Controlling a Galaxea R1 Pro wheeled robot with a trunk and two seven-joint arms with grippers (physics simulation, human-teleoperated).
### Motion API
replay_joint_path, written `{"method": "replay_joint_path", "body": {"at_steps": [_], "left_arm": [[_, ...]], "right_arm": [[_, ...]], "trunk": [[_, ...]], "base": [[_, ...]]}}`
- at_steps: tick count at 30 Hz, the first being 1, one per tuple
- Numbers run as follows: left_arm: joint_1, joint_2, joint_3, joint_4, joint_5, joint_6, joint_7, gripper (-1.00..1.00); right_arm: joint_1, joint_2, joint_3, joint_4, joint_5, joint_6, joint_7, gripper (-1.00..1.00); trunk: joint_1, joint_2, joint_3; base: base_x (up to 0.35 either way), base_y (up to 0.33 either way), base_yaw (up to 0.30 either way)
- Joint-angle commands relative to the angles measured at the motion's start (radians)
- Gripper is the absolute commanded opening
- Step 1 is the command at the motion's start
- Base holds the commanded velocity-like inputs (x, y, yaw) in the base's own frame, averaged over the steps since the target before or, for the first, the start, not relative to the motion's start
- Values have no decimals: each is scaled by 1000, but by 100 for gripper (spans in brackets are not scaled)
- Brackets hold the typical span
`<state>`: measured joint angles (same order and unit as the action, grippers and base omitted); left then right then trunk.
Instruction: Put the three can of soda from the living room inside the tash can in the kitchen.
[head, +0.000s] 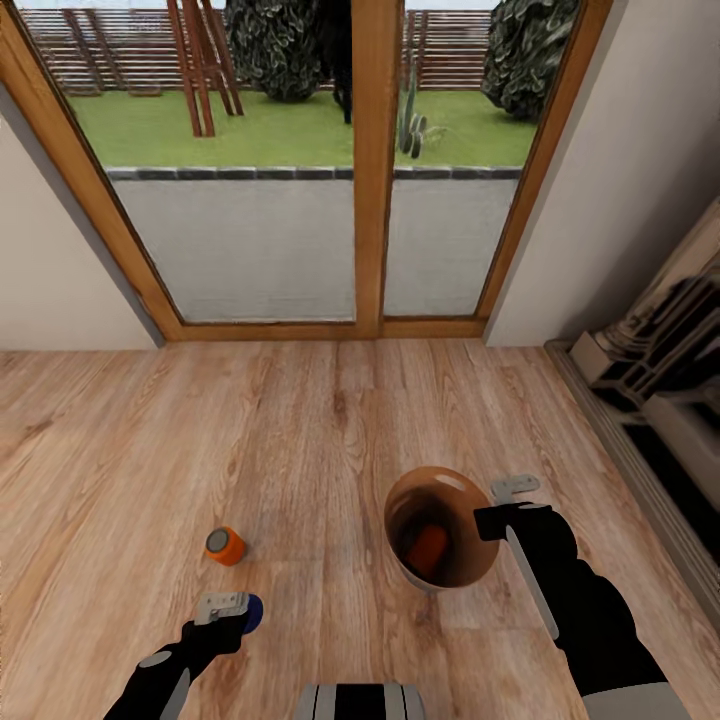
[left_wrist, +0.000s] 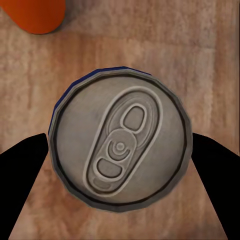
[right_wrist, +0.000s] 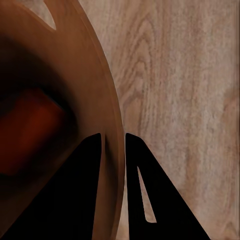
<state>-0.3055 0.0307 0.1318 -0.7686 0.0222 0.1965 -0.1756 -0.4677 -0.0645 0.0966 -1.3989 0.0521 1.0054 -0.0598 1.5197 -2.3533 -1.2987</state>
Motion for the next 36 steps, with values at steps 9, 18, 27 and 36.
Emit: {"method": "replay_joint_path", "body": {"at_steps": [9, 18, 27, 36], "left_arm": [[0, 0, 0, 0, 0, 0, 1, -100], [0, 0, 0, 0, 0, 0, 1, -100], [0, 0, 0, 0, 0, 0, 1, -100], [0, 0, 0, 0, 0, 0, 1, -100]], "right_arm": [[0, 0, 0, 0, -12, 0, 5, -100], [0, 0, 0, 0, -12, 0, 5, -100], [0, 0, 0, 0, -12, 0, 5, -100], [0, 0, 0, 0, -12, 0, 5, -100]], "trunk": [[-35, 63, 29], [-69, 126, 69], [-104, 189, 112], [-138, 252, 154]], "base": [[0, 0, 0], [0, 0, 0], [0, 0, 0], [0, 0, 0]]}}
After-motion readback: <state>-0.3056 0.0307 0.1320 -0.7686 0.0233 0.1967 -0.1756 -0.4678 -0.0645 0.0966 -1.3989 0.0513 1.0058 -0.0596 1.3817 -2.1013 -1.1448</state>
